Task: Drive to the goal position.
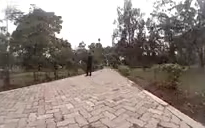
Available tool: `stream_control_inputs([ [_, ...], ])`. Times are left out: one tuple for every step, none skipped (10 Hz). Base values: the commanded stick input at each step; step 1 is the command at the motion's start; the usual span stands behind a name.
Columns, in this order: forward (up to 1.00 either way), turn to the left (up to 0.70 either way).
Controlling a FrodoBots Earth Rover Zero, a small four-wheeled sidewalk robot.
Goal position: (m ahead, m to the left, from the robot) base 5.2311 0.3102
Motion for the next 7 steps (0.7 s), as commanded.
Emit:
stream_control_inputs([
  [0.7,-0.34],
  [0.7,-0.25],
  [0.7,-0.15],
  [0.7,-0.07],
  [0.7,-0.01],
  [0.7,-0.2],
  [0.7,-0.32],
])
